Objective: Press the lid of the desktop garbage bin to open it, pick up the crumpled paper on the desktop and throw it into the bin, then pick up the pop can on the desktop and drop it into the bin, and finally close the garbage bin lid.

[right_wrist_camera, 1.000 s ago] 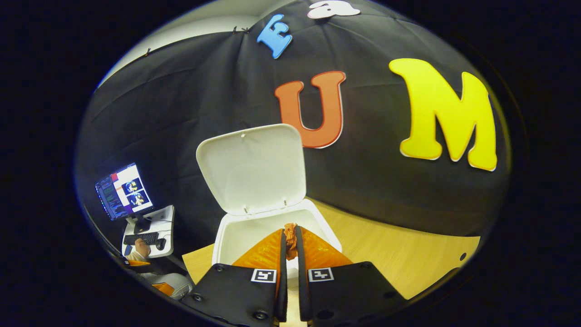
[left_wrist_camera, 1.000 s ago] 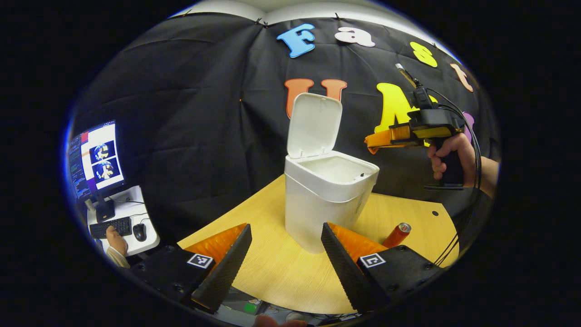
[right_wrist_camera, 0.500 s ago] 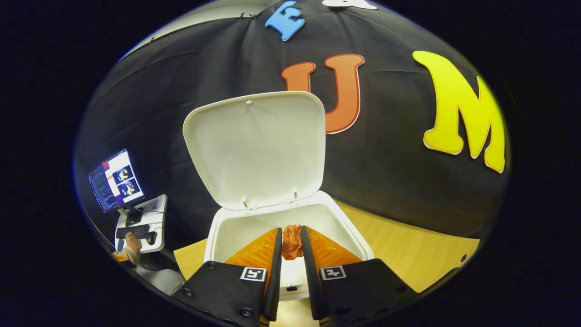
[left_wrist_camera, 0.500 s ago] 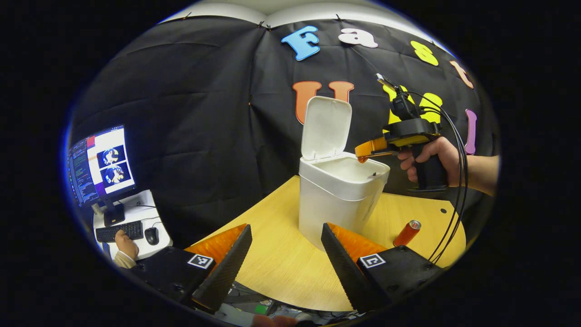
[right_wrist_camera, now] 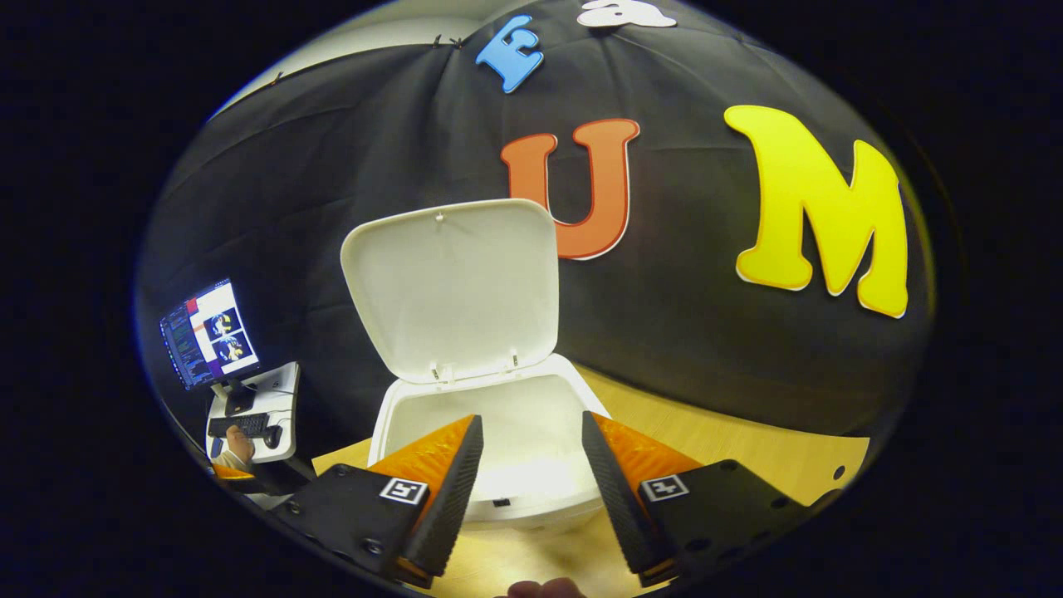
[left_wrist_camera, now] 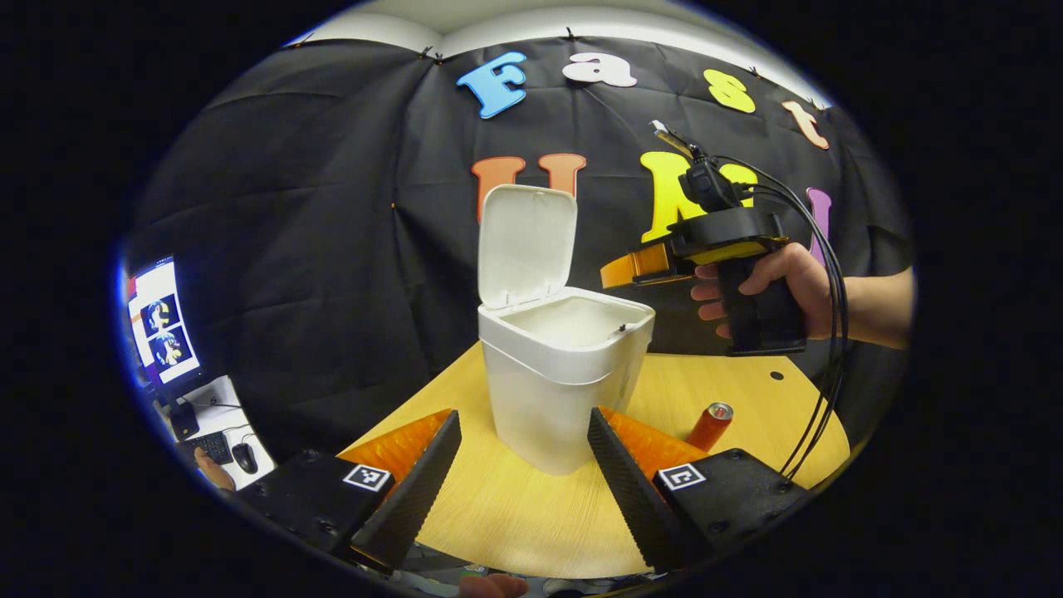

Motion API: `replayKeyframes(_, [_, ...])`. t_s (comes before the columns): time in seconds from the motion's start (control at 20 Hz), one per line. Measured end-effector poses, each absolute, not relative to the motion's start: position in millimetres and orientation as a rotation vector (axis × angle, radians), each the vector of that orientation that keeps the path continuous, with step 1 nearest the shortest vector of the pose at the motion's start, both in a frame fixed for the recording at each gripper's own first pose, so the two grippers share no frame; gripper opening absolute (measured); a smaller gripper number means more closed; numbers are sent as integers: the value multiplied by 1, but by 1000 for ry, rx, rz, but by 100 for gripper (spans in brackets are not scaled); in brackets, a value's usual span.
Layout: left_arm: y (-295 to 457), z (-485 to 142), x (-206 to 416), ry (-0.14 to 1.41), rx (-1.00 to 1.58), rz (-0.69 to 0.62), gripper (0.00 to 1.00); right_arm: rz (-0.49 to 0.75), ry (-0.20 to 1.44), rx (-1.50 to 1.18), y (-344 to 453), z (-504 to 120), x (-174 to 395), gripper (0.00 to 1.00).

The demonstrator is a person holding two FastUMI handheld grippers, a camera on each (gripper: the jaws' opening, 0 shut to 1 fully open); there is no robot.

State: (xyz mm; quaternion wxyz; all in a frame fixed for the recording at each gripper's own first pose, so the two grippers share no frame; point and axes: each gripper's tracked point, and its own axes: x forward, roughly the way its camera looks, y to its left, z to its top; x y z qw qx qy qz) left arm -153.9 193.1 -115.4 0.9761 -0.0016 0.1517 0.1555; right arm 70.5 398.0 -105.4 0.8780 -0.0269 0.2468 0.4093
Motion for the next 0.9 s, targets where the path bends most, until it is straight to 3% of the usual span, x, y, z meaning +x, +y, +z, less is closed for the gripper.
replayKeyframes(0.1, [182,-117,-144,302,16,261,100,834,455,-31,375,-84,66,84])
replayKeyframes(0.15, [172,-117,-139,296,22,228,100,819,423,-30,361,-74,63,82])
replayKeyframes(0.45, [106,-125,-108,291,48,10,100,643,248,-62,249,-30,50,88])
replayKeyframes(0.7, [49,-132,-86,289,56,-160,100,419,220,-66,137,-25,36,89])
replayKeyframes(0.9, [16,-140,-79,296,75,-247,100,325,190,-54,76,-19,16,90])
